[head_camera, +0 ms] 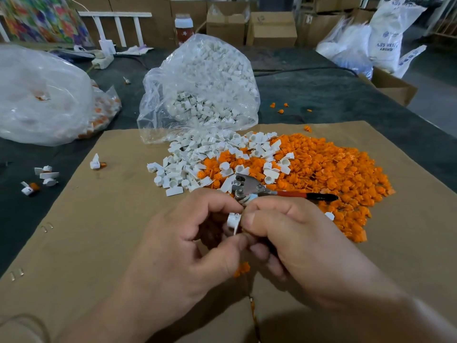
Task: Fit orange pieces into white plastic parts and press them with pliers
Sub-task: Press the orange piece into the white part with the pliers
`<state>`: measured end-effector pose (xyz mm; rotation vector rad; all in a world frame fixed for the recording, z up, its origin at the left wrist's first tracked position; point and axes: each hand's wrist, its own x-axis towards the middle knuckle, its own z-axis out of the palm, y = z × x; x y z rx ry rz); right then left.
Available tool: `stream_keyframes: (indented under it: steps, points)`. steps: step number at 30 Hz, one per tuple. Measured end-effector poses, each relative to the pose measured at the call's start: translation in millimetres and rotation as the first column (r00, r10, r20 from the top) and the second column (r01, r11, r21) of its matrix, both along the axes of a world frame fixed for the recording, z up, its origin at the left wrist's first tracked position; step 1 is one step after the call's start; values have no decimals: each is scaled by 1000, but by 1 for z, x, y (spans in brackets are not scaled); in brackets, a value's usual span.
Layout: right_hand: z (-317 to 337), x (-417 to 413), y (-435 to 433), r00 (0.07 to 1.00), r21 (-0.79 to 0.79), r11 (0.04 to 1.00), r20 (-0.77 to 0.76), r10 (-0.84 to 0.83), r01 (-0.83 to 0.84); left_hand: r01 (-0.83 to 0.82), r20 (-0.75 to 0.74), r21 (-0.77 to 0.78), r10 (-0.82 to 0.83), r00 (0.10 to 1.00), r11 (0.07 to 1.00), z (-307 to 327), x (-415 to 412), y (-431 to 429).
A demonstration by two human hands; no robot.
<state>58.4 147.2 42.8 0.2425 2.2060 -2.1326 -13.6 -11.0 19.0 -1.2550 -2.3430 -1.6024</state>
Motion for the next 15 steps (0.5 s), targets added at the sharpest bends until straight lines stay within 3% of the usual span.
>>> stream_keyframes:
  steps: [2,3,5,7,8,11,15]
  points:
    - [-1,-2,1,998,-59,998,62,-4,8,-19,-53,-4,18,998,1000,0,0,0]
    - [-1,-1,1,999,-21,1000,31,-9,10,-8,-1,16,8,1000,1000,-1,1,0]
    - [-2,1,4,982,293,954,-189,-8,64,26,233,117,-53,971,993,-3,2,2]
    - [-6,2,6,916,609,764,-396,59,215,27,450,240,-136,883,971,-5,1,5]
    - [-7,1,7,897,657,707,-437,75,261,28,514,277,-173,840,961,-5,0,6]
    - [-8,0,6,885,638,708,-463,39,303,71,598,339,-273,754,938,-1,-2,6]
    - [-6,2,4,912,447,868,-410,-15,215,95,617,397,-342,709,913,2,-3,5]
